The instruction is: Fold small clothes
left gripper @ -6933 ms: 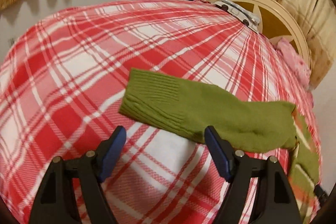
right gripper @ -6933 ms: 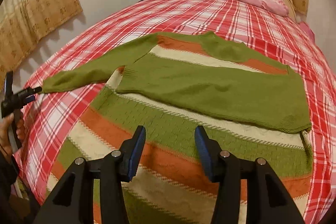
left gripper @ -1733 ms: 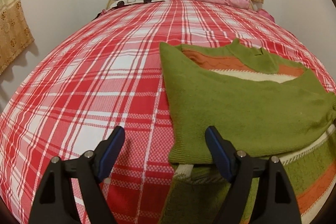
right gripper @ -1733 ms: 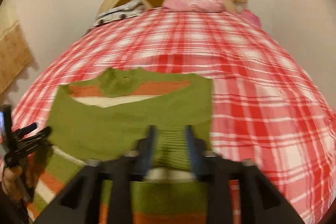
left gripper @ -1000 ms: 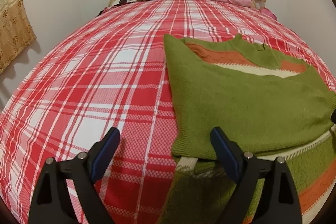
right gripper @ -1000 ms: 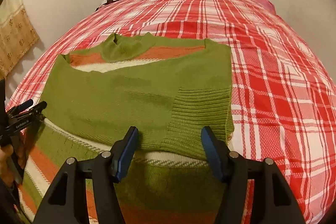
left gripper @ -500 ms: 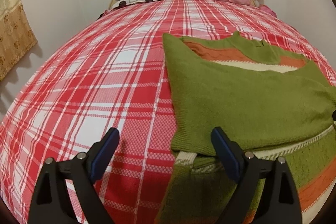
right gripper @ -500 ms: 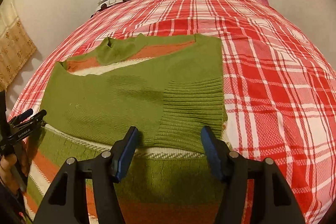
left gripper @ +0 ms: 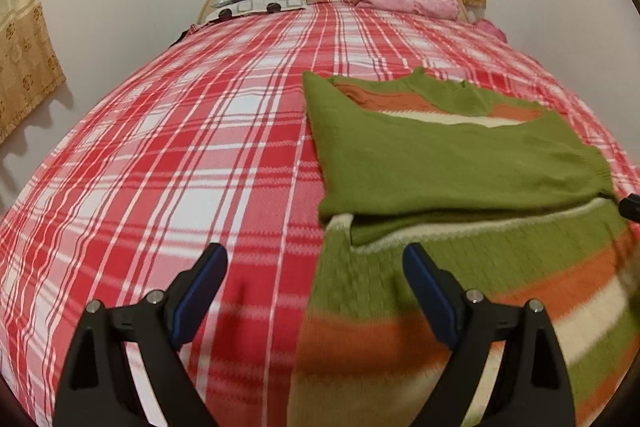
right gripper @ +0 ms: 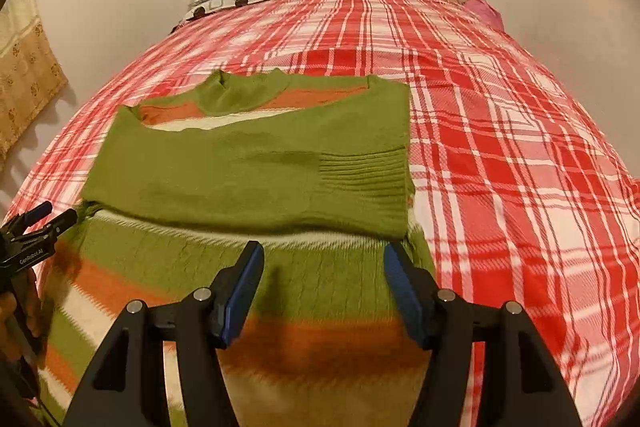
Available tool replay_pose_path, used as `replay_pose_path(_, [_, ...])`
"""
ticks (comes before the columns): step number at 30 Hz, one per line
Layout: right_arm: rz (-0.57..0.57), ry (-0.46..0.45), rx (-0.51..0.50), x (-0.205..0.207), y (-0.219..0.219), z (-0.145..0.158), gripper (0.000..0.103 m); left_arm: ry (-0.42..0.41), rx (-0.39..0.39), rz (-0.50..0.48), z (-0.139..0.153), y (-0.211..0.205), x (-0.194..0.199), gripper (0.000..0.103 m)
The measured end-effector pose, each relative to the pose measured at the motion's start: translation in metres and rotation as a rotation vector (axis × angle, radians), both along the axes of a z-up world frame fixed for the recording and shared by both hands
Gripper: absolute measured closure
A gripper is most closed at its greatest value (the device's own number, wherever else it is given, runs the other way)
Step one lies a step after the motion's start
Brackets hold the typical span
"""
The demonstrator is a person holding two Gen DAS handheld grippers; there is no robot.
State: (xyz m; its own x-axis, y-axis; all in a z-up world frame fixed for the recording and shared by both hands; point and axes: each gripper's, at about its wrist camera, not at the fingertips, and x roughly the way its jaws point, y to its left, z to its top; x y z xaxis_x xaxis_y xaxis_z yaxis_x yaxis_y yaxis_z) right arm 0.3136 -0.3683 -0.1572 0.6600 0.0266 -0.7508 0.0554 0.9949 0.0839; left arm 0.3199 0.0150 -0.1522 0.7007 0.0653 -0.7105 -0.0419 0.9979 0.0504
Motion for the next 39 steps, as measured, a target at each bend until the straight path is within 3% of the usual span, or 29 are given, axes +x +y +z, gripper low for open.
replay_pose_path(6, [0.003, -0.039, 0.008, -0.037, 0.014, 0.011, 0.040, -0.039, -0.031, -0.002, 0.016, 0.005, -0.041, 0.011])
replay_pose_path(14, [0.054, -0.030, 0.025, -0.096, 0.044, 0.003, 0.040, -0.095, -0.025, -0.013, 0.032, 0.012, -0.109, 0.011])
replay_pose_path(22, [0.090, -0.027, 0.015, -0.155, 0.064, -0.008, 0.040, -0.052, -0.028, -0.019, 0.014, 0.017, -0.169, 0.011])
replay_pose_path(30, [0.105, -0.040, 0.009, -0.197, 0.077, -0.010, 0.040, 0.034, -0.088, -0.036, -0.007, 0.017, -0.213, 0.013])
replay_pose_path(35, [0.103, -0.067, 0.000, -0.216, 0.082, -0.005, 0.040, 0.053, -0.128, -0.074, -0.011, 0.012, -0.227, 0.026])
replay_pose_path(37, [0.100, -0.078, 0.002, -0.222, 0.082, -0.003, 0.040, 0.064, -0.152, -0.095, -0.013, 0.010, -0.232, 0.036])
replay_pose_path(39, [0.097, -0.092, 0.002, -0.230, 0.083, -0.002, 0.040, 0.077, -0.183, -0.108, -0.017, 0.010, -0.237, 0.037])
